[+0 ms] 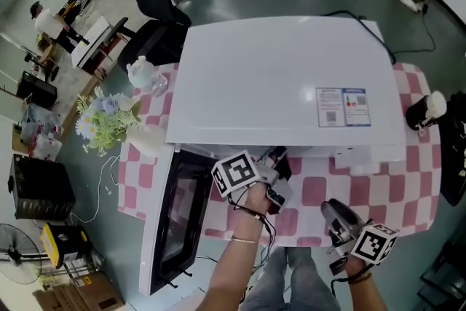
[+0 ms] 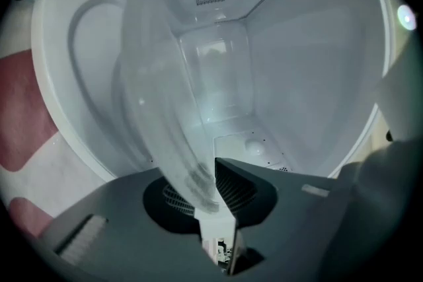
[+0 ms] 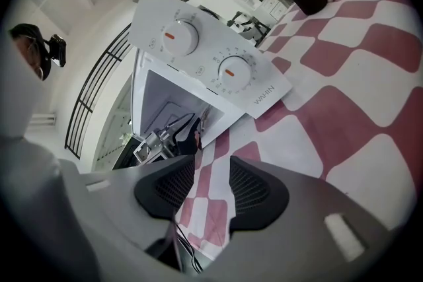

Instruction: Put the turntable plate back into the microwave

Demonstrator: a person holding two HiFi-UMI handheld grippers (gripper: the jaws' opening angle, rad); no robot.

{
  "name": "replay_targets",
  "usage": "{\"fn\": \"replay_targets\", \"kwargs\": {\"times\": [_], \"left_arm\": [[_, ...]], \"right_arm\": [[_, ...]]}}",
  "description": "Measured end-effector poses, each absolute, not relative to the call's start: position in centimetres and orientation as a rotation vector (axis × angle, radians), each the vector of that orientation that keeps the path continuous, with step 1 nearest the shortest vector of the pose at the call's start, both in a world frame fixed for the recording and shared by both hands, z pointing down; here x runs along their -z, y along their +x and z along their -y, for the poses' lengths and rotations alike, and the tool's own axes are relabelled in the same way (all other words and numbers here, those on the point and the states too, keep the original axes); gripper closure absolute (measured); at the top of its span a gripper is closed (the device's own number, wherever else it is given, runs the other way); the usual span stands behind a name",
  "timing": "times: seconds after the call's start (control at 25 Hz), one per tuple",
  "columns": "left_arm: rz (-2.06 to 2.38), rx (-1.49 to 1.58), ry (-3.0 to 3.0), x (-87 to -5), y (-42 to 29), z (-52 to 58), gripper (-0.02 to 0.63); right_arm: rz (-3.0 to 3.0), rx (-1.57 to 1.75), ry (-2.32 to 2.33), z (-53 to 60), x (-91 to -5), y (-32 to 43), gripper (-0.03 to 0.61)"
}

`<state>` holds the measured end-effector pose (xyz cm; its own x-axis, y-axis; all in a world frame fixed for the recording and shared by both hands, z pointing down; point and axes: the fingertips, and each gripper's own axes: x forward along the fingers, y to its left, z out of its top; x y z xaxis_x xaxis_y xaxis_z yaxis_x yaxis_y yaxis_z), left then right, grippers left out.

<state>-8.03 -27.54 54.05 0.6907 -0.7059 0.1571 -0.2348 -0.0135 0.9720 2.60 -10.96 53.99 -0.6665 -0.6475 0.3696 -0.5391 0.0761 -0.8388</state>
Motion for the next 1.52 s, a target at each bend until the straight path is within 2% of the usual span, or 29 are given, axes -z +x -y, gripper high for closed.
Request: {"fn": "replay_targets", "kwargs": {"times": [0.28,0.44,0.64,1.24,1.52], "left_arm": [[0.763,0.282,1.584,-54.5,-7.4,27.0,0.532],[0.699,0.200,1.604,-54.4,-6.2,26.1,0.431],[0.663,0.138,1.626,-54.3,-5.4,25.3,0.402],[0.629,0.216,1.581,-53.7,-5.2,23.4,0.397],[0.720,0.136,1.637,-53.1,-6.4,20.9,0.397]], "right_arm": [[-2.236,1.661,-1.220,11.4,-53.8,2.2,0.430],[-2.245,1.653,-1.216,11.6,-53.5,2.1,0.430],[-2.251,1.646,-1.204,11.4,-53.1,2.0,0.430],[-2.241,1.639,-1.217,9.9,-52.6,2.3,0.430],[-2.268,1.615,-1.213,9.4,-51.6,1.6,0.430]]}}
